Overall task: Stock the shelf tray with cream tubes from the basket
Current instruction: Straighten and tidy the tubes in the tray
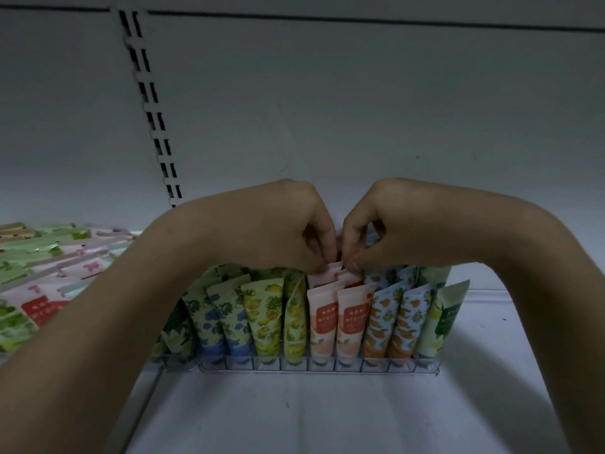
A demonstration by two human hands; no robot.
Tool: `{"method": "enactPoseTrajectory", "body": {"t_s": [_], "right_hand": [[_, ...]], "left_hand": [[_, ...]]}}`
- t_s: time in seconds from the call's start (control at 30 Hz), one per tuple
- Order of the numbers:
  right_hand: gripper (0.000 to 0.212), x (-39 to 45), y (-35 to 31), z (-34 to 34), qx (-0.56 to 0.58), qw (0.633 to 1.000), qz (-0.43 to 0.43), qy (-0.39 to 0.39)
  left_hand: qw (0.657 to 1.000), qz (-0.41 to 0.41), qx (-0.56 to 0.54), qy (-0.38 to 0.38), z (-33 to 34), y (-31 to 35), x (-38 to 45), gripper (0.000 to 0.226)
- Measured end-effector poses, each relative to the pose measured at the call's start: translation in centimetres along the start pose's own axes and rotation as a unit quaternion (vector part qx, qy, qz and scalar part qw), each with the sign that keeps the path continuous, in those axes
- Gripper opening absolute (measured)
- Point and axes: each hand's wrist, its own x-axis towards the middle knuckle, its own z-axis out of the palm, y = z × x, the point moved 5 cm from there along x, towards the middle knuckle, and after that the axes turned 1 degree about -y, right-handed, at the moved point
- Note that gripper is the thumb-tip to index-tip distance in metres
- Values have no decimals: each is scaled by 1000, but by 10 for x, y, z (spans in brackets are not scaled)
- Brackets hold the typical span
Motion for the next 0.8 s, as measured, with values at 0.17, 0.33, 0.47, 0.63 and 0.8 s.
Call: {"method": "enactPoseTrajectory", "body": {"t_s": [0.17,0.33,0.47,0.63,0.8], "right_hand": [[10,-1,2,-5,23,1000,-6,12],[11,-1,11,-16,16,997,-7,77],[8,6,11,-5,16,999,-6,45],[7,11,14,0,23,999,-4,42],[6,13,14,3,30,998,-11,54]], "left_hand": [[1000,-3,-4,20,-7,-2,-1,5],[996,-24,-9,89,-16,-10,0,3],[997,-21,3,77,-7,-13,6,4],[997,-10,-2,73,-2,-14,8,9],[997,1,-7,71,-2,-15,7,17]]}}
